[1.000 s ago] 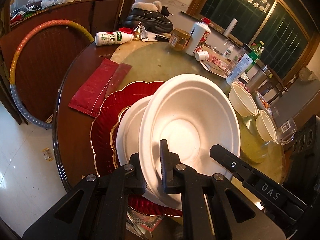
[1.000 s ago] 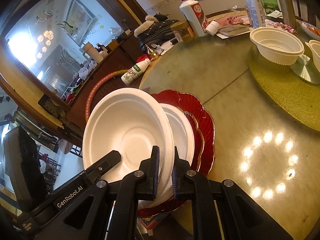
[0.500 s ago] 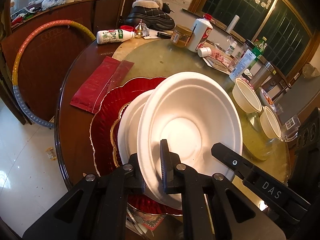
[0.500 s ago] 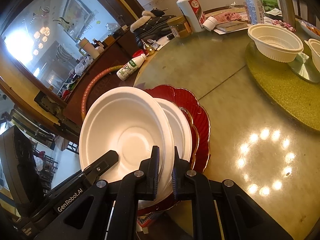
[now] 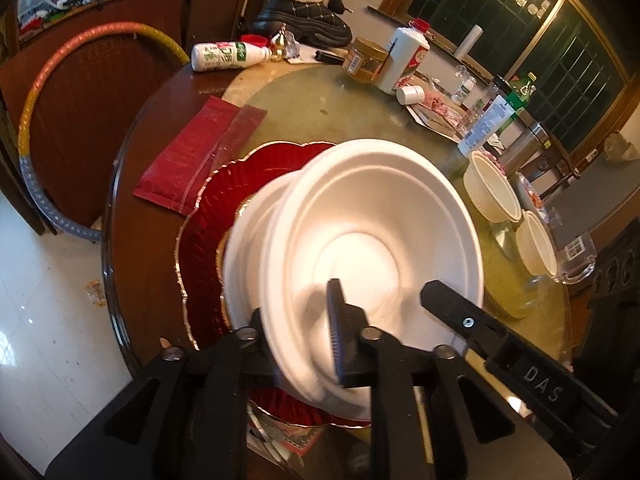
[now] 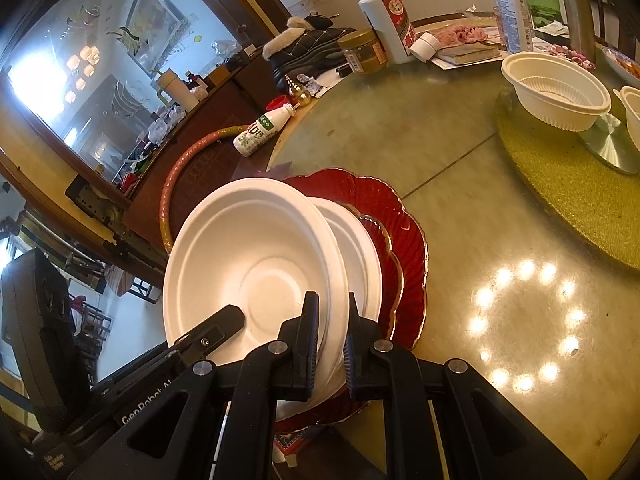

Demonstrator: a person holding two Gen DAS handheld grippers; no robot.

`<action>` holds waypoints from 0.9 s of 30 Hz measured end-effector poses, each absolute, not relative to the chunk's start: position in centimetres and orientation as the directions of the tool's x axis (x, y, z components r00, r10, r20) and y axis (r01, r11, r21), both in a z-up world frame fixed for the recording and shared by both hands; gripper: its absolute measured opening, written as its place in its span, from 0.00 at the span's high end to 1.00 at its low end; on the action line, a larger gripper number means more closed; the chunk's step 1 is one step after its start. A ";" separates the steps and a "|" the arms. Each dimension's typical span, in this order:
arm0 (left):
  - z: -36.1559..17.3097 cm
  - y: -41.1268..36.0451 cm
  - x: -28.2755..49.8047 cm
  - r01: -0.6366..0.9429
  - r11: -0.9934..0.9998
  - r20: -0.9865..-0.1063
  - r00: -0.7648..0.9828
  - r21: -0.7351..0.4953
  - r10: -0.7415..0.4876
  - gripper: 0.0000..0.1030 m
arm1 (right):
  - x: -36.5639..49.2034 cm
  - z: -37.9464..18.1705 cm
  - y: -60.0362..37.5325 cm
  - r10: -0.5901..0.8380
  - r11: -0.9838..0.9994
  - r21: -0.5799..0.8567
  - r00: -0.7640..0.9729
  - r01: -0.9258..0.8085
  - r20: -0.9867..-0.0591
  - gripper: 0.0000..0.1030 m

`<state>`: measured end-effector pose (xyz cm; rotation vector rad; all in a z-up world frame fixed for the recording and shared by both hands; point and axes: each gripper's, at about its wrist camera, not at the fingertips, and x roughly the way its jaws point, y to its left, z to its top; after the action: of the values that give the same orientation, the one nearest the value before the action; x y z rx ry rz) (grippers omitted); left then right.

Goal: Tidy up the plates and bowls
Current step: 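Open both grippers to release the bowls onto the stack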

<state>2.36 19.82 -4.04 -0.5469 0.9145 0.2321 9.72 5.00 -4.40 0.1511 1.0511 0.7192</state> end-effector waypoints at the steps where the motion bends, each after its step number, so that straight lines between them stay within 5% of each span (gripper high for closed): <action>1: -3.9 19.9 2.5 -0.410 0.837 -0.800 0.597 -0.363 -0.054 0.70 | 9.7 -4.4 5.0 0.608 0.764 0.443 0.292 -0.470 -0.739 0.89; 5: -3.1 19.9 2.6 -0.404 0.833 -0.797 0.599 -0.378 -0.072 0.36 | 10.5 -4.3 4.8 0.647 0.737 0.511 0.246 -0.442 -0.721 0.85; 7: -2.4 20.2 2.4 -0.403 0.827 -0.783 0.618 -0.392 -0.069 0.30 | 11.1 -4.4 4.4 0.664 0.727 0.546 0.226 -0.416 -0.713 0.80; 11: -1.0 20.9 1.3 -0.440 0.810 -0.748 0.664 -0.389 0.001 0.28 | 11.4 -4.4 3.4 0.706 0.694 0.604 0.206 -0.391 -0.678 0.69; 15: 0.5 21.6 -0.3 -0.477 0.777 -0.688 0.722 -0.411 0.080 0.25 | 11.3 -3.6 2.0 0.746 0.663 0.651 0.254 -0.369 -0.616 0.41; 20: 3.0 21.6 -1.5 -0.513 0.750 -0.575 0.788 -0.416 0.220 0.18 | 10.8 -1.8 -2.5 0.767 0.620 0.721 0.429 -0.308 -0.477 0.30; 22: 3.6 20.8 -0.4 -0.491 0.770 -0.569 0.796 -0.407 0.208 0.18 | 11.0 -1.4 -4.7 0.748 0.622 0.731 0.491 -0.282 -0.447 0.20; 27: 3.8 16.7 5.9 -0.345 0.860 -0.635 0.772 -0.375 0.033 0.18 | 13.7 -2.1 -9.4 0.702 0.649 0.740 0.513 -0.176 -0.494 0.20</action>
<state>5.95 16.68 3.80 -0.5010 0.6631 0.2141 13.73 -9.42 -2.05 0.6820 0.8810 0.5801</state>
